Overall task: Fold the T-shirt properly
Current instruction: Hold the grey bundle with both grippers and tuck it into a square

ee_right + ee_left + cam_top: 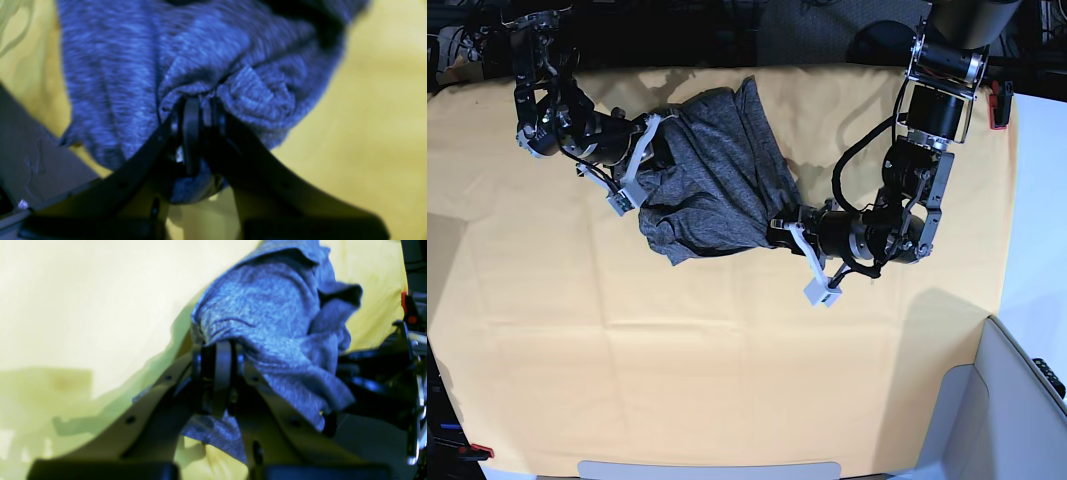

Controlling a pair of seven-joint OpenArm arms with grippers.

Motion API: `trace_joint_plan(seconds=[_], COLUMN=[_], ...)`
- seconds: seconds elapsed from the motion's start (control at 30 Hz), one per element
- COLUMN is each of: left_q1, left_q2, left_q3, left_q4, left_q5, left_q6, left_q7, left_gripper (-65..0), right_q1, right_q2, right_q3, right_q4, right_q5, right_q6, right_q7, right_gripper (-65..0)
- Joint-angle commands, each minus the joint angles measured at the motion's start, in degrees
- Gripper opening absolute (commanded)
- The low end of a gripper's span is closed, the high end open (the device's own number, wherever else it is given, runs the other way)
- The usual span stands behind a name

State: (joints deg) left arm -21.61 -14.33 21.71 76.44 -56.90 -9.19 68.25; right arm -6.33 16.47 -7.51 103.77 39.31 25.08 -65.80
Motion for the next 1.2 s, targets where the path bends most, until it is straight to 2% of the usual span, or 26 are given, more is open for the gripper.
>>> trace_joint_plan(seconds=[0.0,0.17,0.27,0.4,0.7,0.8,1.17], left_q1=[-1.74,-1.82,-2.09,-3.84,-5.34,-5.43,-4.99], left_q2=[-0.31,-0.31,-0.40,-0.40,0.83,0.83,0.83], left_q3=[-0.13,0.13,3.38,6.64,9.36,9.36,9.45], left_q4=[-0.80,-4.58,-5.90,-7.39,-7.57,-7.57,-7.57], left_q5=[-0.72,-0.72,-0.72,-0.72,-0.72,-0.72,-0.72], left_q6=[-0.17,-0.17,-0.17,-0.17,-0.08,-0.08,-0.08], left_q7=[-2.01,-4.64,-6.67,-8.60,-9.92,-9.92,-10.01], left_gripper=[-64.4,-64.4,-64.4,-64.4,-64.4,-64.4,-64.3], right_q1=[0.04,-0.49,-1.63,-3.74,-7.87,-8.84,-10.77], right_q2=[0.01,0.98,1.95,3.88,3.79,3.44,-2.18], right_q3=[-0.89,-1.77,-1.77,-1.77,-1.33,-1.42,-1.15], right_q4=[0.72,0.89,3.36,8.19,9.68,9.68,9.68], right_q5=[1.53,1.53,0.82,-4.54,-15.97,-19.13,-30.47], right_q6=[0.55,0.55,0.55,0.55,0.55,0.55,0.55], right_q7=[-0.44,-0.62,-0.62,-0.62,-0.35,-0.35,-0.44], right_gripper=[-65.0,-65.0,-65.0,-65.0,-65.0,-65.0,-64.7])
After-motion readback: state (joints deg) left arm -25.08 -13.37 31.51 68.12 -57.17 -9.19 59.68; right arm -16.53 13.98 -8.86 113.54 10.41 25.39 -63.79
